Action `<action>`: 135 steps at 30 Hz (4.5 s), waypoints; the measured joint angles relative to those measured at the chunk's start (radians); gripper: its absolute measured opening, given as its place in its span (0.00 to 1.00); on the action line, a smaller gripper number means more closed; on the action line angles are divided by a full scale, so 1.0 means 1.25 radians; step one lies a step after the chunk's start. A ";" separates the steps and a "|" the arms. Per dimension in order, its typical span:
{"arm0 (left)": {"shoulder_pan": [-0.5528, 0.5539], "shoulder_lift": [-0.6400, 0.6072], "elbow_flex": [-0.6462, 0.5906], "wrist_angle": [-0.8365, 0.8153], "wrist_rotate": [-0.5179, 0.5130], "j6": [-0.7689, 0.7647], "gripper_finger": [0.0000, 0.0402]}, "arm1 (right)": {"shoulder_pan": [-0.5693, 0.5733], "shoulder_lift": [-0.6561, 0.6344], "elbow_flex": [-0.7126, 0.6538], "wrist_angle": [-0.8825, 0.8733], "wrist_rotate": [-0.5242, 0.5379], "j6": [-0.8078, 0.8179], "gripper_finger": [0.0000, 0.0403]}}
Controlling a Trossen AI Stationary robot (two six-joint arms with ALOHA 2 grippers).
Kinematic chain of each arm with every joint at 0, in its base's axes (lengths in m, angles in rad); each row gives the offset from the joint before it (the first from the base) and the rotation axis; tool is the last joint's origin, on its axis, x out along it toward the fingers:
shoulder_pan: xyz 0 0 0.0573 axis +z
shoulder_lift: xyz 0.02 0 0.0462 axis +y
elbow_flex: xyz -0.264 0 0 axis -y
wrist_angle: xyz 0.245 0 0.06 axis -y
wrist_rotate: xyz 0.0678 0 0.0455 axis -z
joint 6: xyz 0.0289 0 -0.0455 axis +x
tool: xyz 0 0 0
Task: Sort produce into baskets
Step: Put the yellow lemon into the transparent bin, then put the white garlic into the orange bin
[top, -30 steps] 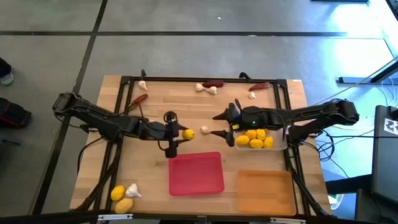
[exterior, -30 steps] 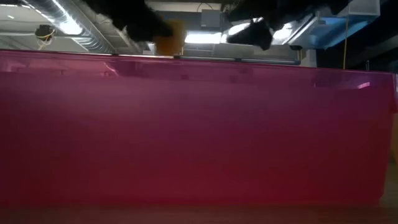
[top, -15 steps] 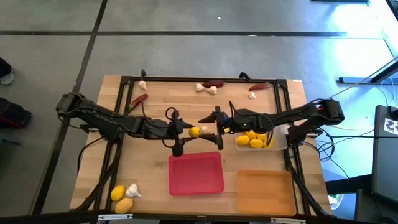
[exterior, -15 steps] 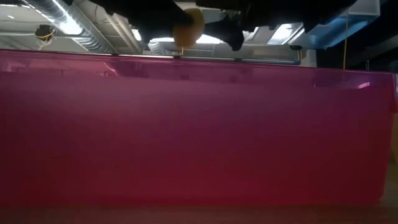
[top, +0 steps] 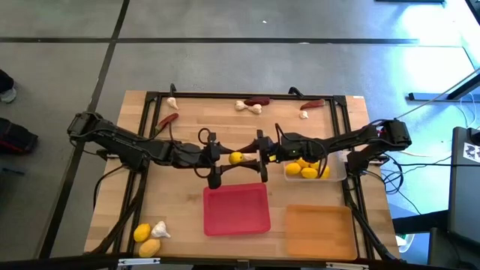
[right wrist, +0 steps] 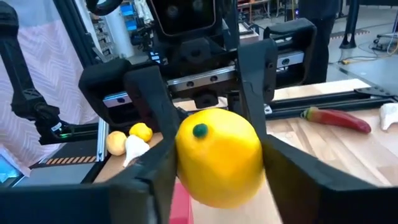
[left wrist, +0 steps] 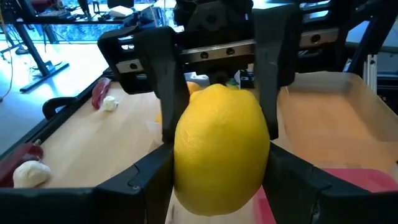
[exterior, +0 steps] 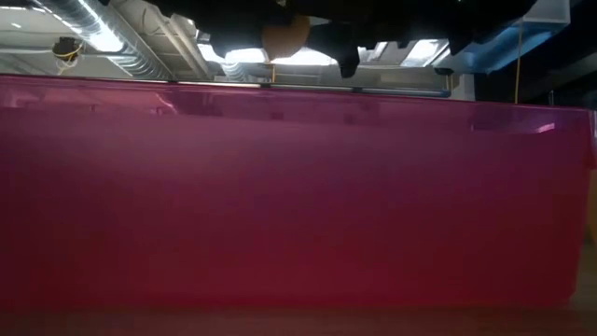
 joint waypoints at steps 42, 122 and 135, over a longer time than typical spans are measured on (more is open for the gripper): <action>0.006 -0.080 -0.002 -0.279 0.000 -0.095 0.67 | 0.000 -0.420 -0.004 -1.148 0.244 0.318 0.35; -0.010 -0.138 -0.003 -0.490 -0.125 -0.223 0.67 | -0.035 -0.026 -0.014 -0.643 0.176 0.089 0.74; -0.004 -0.138 -0.003 -0.484 -0.126 -0.203 0.67 | -0.089 0.060 -0.014 -0.583 0.051 0.001 0.74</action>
